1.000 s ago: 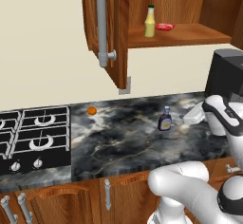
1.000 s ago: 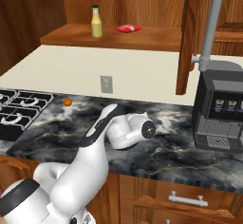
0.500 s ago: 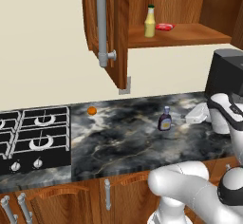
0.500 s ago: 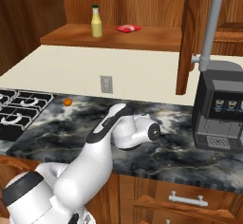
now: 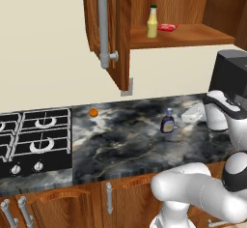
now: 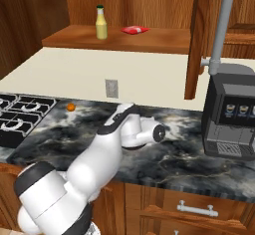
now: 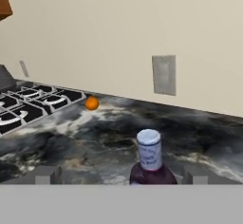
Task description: Pick the condiment bottle and mustard from the counter and place them in the cabinet.
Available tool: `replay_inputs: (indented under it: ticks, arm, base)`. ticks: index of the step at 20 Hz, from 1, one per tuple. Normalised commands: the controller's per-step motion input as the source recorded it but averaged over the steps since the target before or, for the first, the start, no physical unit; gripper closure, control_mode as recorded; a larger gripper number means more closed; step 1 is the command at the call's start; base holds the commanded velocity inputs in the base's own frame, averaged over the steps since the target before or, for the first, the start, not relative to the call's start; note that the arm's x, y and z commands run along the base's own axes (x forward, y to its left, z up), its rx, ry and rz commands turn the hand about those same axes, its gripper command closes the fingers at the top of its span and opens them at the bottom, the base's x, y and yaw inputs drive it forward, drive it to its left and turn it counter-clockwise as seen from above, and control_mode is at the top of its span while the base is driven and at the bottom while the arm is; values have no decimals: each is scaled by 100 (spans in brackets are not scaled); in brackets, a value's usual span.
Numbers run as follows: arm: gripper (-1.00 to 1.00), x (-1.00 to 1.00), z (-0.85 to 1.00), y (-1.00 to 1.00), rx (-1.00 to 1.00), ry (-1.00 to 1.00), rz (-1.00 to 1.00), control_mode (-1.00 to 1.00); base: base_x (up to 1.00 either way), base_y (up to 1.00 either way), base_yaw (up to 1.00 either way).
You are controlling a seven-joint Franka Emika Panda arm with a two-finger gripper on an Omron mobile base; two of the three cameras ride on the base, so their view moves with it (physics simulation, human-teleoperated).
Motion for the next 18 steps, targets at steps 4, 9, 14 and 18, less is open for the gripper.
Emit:
replay_inputs:
  ticks: [4, 9, 14, 18]
  arm:
    - [-100, 21, -27, 0, 1, 8, 5, -100]
    - [-100, 7, -25, 1, 1, 5, 7, -100]
    - [-100, 26, -12, 16, 2, 0, 5, -100]
    - [-100, 26, -12, 23, 3, 0, 6, -100]
  base:
    - [0, 0, 0]
    - [0, 0, 0]
    - [0, 0, 0]
    - [0, 0, 0]
